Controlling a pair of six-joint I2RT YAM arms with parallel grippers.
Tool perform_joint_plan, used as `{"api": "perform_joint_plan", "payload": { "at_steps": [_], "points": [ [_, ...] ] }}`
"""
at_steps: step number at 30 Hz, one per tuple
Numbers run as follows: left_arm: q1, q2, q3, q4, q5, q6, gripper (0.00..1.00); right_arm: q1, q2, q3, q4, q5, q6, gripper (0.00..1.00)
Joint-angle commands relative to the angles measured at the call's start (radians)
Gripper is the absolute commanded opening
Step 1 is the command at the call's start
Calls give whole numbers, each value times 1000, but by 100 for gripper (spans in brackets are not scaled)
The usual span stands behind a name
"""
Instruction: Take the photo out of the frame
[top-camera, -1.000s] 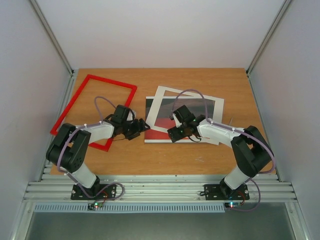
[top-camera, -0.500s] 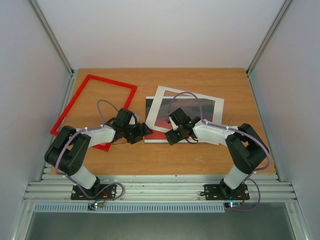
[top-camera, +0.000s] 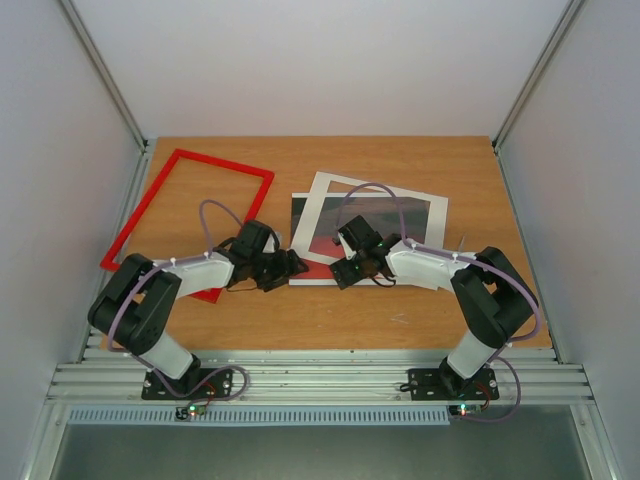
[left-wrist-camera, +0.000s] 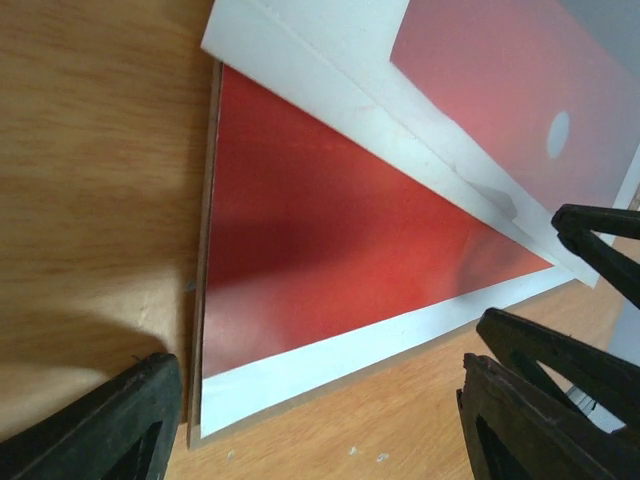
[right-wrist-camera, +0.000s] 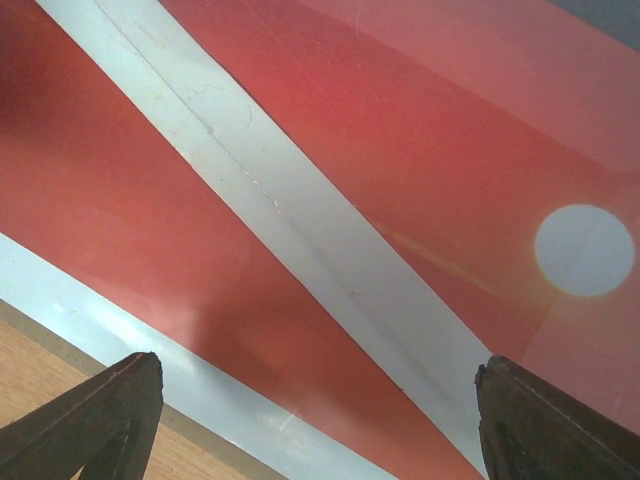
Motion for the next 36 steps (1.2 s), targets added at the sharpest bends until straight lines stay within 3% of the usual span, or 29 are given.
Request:
{"api": "perform_joint_plan", "payload": {
  "at_steps": [1,19,36],
  "points": [
    [-12,-36,18,-82,-34,3,77,7,-22,-10,13,40,2,86],
    [-39,-61,43,-101,-50,-4,76,8,-42,-23,24,53,11,86],
    [-41,-35,57,-115,-69,-5,73,6,-223,-112,67,193,41,89]
  ]
}}
